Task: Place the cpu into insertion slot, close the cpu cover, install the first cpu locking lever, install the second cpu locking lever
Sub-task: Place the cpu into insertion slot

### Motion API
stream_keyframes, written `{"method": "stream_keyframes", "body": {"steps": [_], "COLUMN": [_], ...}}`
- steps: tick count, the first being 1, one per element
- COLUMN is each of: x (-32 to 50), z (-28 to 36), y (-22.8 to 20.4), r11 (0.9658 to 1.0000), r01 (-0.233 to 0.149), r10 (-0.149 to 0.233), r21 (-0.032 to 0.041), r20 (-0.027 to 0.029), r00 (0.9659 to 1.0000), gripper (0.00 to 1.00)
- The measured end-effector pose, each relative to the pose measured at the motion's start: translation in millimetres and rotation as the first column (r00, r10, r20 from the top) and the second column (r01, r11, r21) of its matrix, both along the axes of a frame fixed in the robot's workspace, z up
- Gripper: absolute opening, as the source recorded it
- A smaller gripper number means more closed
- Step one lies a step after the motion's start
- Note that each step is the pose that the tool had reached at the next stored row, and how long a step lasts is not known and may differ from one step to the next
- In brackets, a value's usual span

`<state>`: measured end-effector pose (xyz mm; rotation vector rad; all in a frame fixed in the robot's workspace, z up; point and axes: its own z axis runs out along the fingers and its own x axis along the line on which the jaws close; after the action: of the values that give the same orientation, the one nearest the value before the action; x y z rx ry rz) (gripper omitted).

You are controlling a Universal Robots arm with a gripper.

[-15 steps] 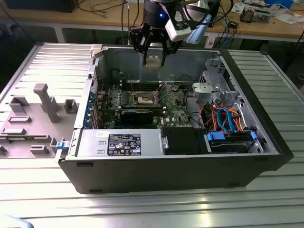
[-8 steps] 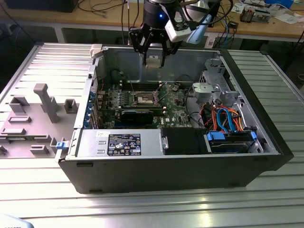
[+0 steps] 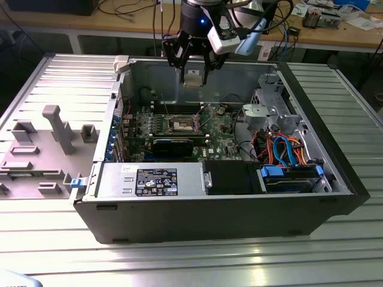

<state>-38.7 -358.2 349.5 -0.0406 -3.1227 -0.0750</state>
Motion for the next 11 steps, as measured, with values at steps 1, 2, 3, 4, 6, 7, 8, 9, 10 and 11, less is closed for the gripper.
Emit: {"method": "stream_keyframes", "body": {"steps": [1,2,3,4,6,7,8,9,10,11], "x": [0.0,0.0,0.0,0.0,0.0,0.0,0.0,0.0,0.0,0.0], "z": [-0.2,-0.6,-0.9,-1.1,-1.7,-2.0,-2.3,-2.5,-2.8,-3.0], "y": [-0.1,-0.3,-0.4,-0.5,-0.6,-0.6,-0.6,-0.6,-0.7,-0.7], "r11": [1.0,1.0,1.0,1.0,1.0,1.0,1.0,1.0,1.0,1.0], "r01": [0.0,0.0,0.0,0.0,0.0,0.0,0.0,0.0,0.0,0.0], "r10": [0.0,0.0,0.0,0.0,0.0,0.0,0.0,0.0,0.0,0.0], "r21": [0.0,0.0,0.0001,0.0001,0.0001,0.0,0.0002,0.0002,0.0001,0.0001], "r20": [0.0,0.0001,0.0001,0.0001,0.0001,0.0,0.0001,0.0001,0.0001,0.0001], "r00": [1.0,1.0,1.0,1.0,1.0,1.0,1.0,1.0,1.0,1.0], "gripper": [0.55,0.55,0.55,0.55,0.55,0.55,0.55,0.55,0.55,0.55]}}
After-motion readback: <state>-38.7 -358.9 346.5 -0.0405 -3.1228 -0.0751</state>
